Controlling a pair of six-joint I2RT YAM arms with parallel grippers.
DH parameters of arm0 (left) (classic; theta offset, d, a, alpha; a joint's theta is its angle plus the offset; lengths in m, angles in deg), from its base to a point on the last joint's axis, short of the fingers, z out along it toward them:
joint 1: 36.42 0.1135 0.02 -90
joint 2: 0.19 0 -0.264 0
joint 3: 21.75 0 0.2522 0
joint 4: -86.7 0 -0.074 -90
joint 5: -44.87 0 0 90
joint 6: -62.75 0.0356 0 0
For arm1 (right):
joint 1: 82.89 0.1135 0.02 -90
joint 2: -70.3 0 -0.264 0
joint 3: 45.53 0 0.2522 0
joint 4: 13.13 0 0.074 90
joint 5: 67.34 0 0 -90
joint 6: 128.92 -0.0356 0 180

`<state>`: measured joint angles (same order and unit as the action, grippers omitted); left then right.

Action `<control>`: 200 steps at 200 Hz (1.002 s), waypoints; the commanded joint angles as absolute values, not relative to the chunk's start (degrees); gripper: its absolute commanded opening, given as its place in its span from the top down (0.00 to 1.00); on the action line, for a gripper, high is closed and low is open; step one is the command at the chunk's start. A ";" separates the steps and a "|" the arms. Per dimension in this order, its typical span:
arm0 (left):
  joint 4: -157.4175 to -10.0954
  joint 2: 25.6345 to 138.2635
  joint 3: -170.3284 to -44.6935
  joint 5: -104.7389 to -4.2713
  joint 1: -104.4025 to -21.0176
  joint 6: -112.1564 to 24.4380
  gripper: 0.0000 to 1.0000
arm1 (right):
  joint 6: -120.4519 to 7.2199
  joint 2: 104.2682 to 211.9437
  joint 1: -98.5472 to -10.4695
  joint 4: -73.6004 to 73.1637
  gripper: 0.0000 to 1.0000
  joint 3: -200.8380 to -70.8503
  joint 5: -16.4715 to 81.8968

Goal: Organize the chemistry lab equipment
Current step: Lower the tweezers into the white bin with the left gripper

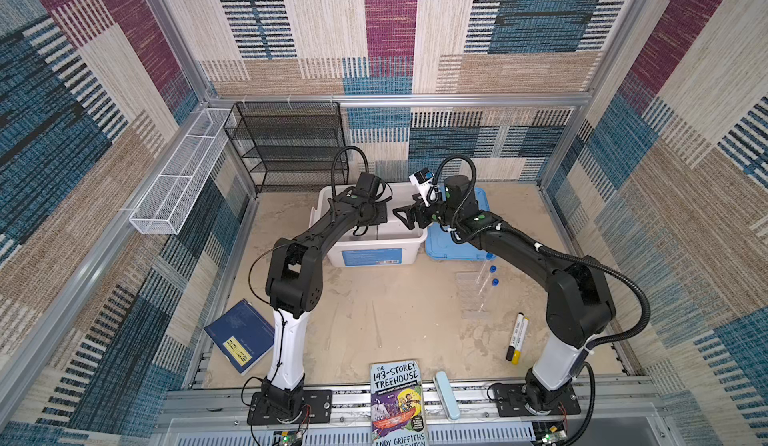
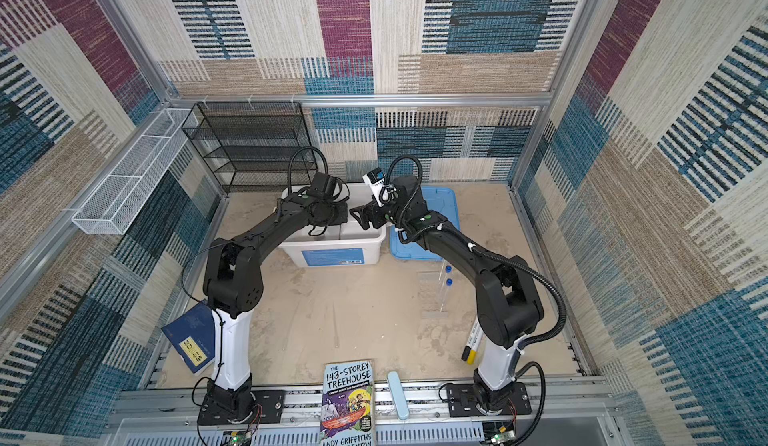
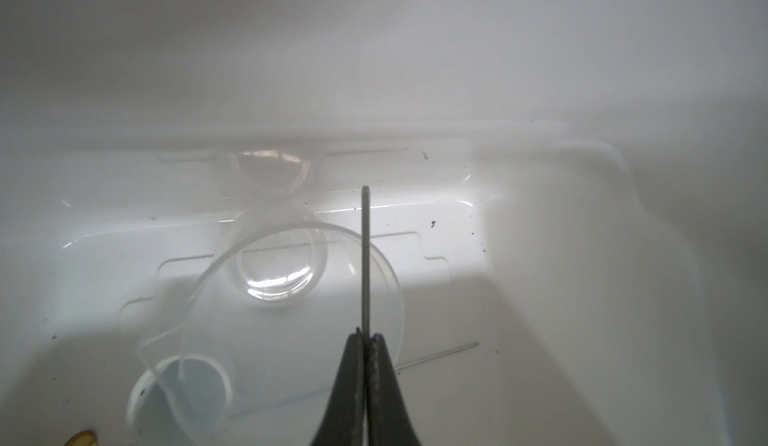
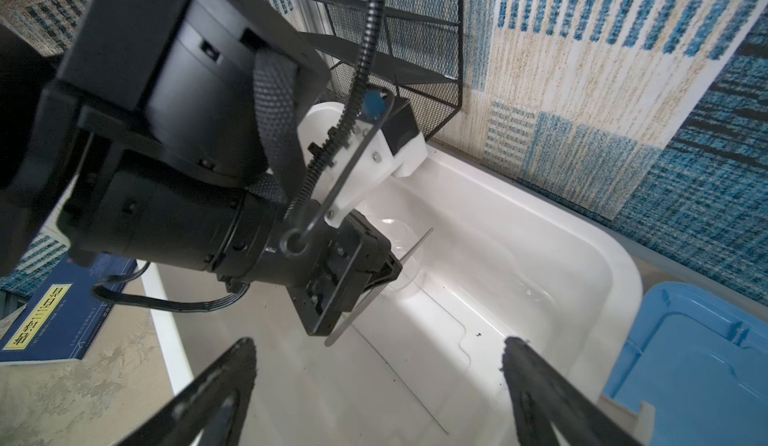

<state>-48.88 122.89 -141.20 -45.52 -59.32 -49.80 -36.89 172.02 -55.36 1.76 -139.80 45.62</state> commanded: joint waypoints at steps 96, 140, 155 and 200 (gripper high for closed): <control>-47.88 116.88 -137.24 -43.21 -59.62 -50.77 1.00 | -36.23 173.40 -55.38 -0.51 0.09 -139.66 46.19; -48.33 118.60 -136.85 -43.66 -59.55 -51.33 1.00 | -36.76 173.86 -55.38 -0.50 0.09 -140.00 46.28; -48.26 119.49 -137.44 -44.06 -59.56 -51.65 1.00 | -36.80 174.17 -55.38 -0.61 0.09 -139.99 46.37; -48.38 121.40 -137.95 -44.65 -59.58 -52.20 1.00 | -36.81 174.67 -55.38 -0.77 0.09 -139.98 46.35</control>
<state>-48.23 120.80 -137.33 -44.01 -59.69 -50.89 -36.30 174.46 -55.36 1.36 -139.56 46.21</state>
